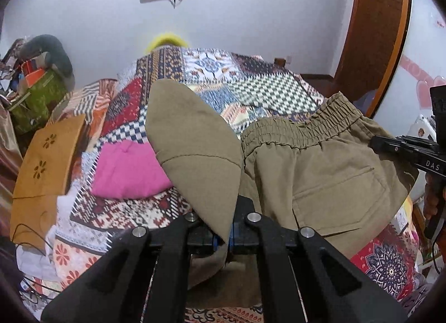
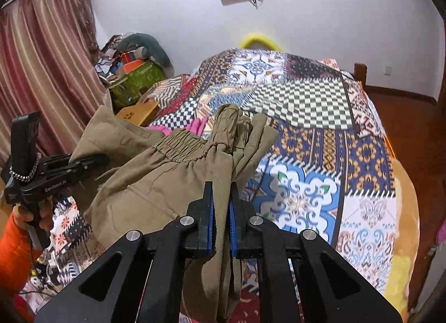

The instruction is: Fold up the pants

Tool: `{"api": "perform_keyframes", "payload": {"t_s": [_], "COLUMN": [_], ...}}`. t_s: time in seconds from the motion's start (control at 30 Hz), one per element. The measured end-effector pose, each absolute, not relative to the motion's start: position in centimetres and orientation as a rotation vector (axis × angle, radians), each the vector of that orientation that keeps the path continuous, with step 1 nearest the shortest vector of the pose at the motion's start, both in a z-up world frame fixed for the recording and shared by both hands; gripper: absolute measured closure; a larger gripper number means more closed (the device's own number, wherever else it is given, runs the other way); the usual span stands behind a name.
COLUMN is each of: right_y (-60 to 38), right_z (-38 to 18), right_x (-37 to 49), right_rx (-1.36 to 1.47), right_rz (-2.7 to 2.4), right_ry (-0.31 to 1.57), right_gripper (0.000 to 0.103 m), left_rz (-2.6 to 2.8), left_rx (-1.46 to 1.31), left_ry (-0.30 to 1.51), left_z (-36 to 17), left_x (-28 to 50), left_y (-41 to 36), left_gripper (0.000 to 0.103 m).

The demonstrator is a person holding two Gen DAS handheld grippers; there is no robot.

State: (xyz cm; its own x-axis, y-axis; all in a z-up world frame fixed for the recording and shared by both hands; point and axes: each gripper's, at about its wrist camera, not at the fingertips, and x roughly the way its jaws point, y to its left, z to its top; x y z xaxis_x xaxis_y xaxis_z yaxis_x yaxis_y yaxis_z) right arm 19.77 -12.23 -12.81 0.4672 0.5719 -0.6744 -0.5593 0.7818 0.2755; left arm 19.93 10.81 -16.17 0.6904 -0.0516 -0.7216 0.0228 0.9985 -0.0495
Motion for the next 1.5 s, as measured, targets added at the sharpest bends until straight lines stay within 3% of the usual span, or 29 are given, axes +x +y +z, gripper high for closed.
{"api": "perform_keyframes", "payload": {"t_s": [0.4, 1.07, 1.3, 1.5], "right_y": [-7.5, 3.9, 6.3, 7.5], "right_z": [-10.1, -11.0, -13.5, -19.1], "right_x": [21.4, 28.5, 30.8, 32.0], "right_rx": [-0.024, -0.086, -0.096, -0.156], "right_rz": [0.744, 0.781, 0.767, 0.748], "right_ry": [0.746, 0.713, 0.746, 0.859], "right_gripper": [0.095, 0.095, 0.095, 0.095], "left_rz": [0.020, 0.143, 0.159, 0.192], "left_rx": [-0.036, -0.058, -0.067, -0.053], "left_ry": [0.749, 0.771, 0.827, 0.994], "left_z": [-13.4, -14.7, -18.5, -26.3], "left_x": [21.4, 29.0, 32.1, 34.2], "left_y": [15.8, 26.1, 29.0, 30.8], "left_gripper": [0.099, 0.099, 0.099, 0.098]}}
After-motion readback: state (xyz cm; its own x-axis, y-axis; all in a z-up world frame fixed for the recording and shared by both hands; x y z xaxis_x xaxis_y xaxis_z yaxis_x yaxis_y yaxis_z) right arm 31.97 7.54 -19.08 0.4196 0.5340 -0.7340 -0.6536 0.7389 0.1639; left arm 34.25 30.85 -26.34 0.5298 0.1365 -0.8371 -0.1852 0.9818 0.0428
